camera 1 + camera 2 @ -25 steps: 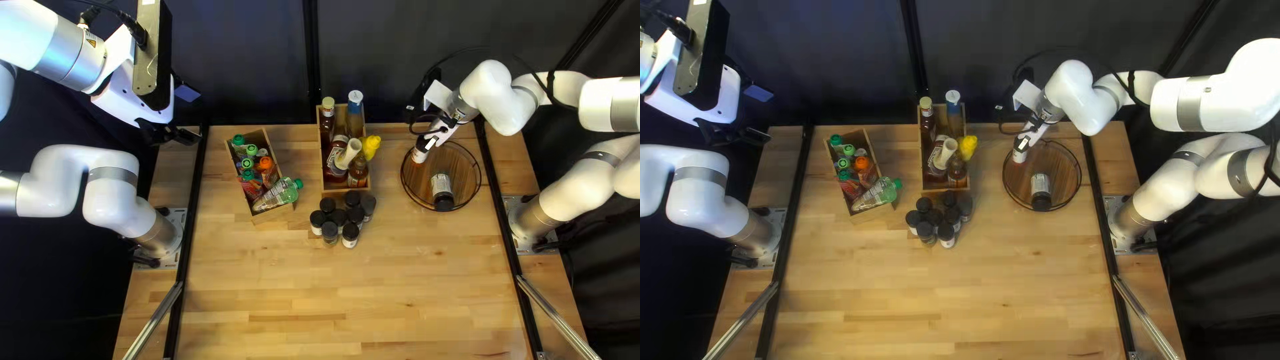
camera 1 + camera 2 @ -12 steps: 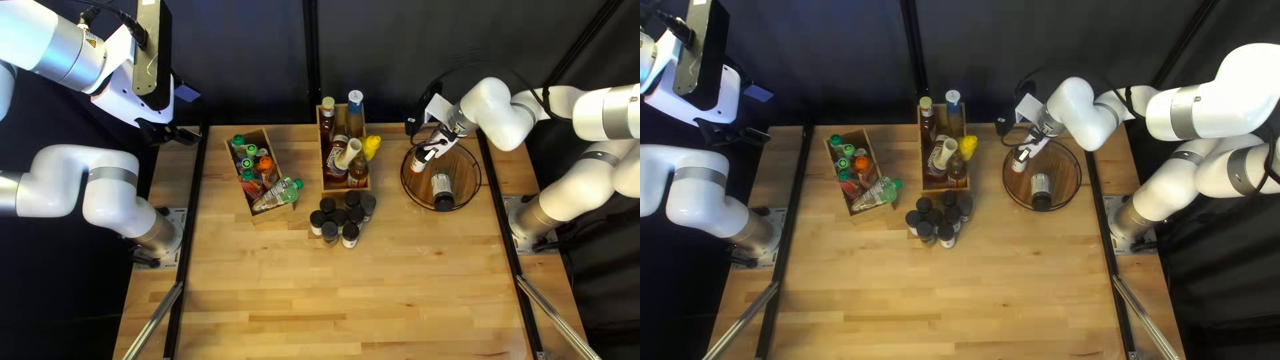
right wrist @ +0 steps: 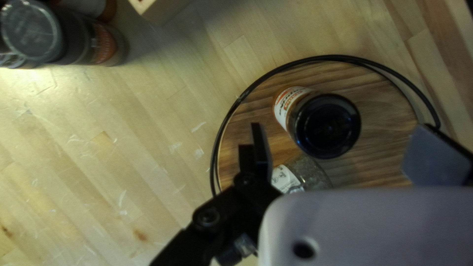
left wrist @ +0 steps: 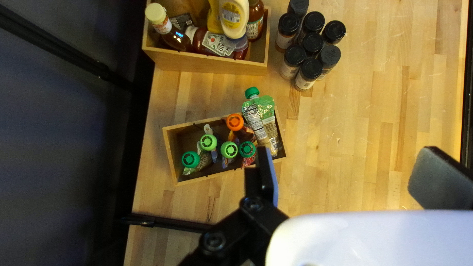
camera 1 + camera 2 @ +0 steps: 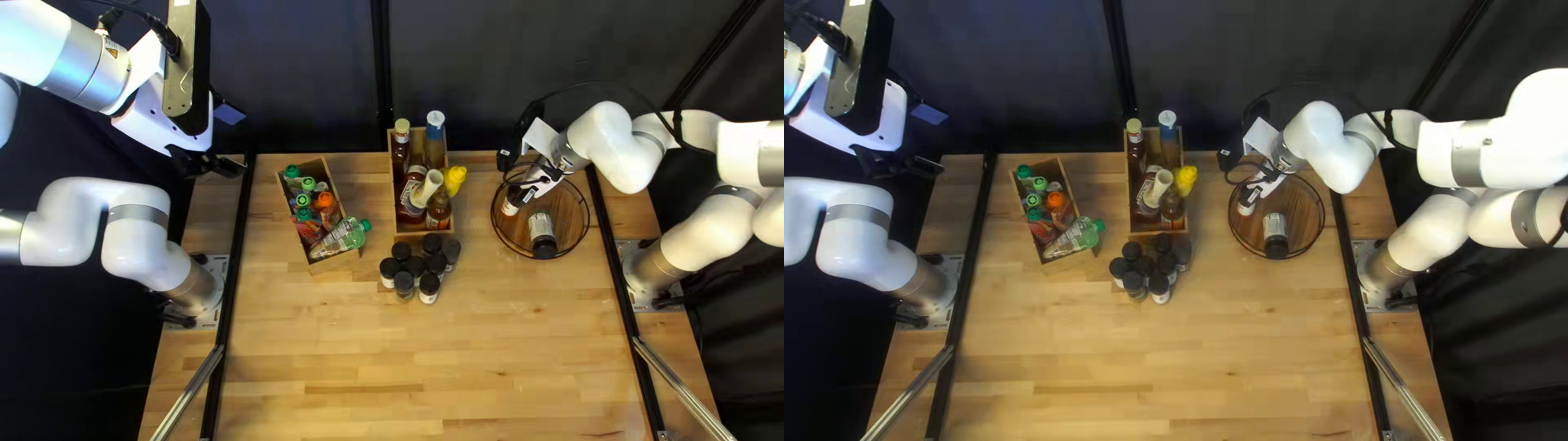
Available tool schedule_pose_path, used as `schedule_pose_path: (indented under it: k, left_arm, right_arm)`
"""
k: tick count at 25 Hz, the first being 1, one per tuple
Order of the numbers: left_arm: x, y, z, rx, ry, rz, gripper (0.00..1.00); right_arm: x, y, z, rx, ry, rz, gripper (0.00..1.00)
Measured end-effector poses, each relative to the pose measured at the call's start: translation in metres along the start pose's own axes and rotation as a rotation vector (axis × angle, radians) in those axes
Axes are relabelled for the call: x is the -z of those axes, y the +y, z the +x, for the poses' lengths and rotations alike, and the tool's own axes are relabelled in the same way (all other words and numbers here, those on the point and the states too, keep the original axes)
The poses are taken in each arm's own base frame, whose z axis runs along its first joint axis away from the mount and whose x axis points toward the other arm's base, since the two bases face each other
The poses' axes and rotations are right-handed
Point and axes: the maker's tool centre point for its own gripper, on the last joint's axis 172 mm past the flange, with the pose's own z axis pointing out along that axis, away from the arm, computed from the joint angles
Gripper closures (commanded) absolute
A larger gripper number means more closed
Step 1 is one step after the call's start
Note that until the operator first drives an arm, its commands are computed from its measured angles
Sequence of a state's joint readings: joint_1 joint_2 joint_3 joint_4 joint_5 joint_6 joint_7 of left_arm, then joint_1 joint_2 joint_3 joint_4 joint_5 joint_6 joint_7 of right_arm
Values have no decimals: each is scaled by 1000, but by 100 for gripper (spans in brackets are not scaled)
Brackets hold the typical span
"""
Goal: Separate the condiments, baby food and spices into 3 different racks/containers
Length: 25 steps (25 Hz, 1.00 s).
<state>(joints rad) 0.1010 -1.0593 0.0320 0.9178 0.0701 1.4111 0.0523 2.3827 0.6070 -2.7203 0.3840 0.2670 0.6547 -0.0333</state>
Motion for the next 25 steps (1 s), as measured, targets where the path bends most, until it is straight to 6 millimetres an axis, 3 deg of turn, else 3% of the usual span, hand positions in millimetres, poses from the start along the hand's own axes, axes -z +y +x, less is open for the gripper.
schedule_pose_path:
  k: [9, 12, 16, 25]
  left_arm:
    - [0, 0, 0, 0, 0, 0, 0]
    - [0, 0, 0, 0, 0, 0, 0]
    - [0, 0, 0, 0, 0, 0, 0]
    - [0, 0, 0, 0, 0, 0, 0]
  right_arm:
    - [38, -107, 28, 226, 14, 44, 0]
    - [46, -132, 32, 324, 21, 49, 0]
    - [50, -147, 33, 397, 34, 34, 0]
    - [51, -148, 33, 401, 36, 33, 0]
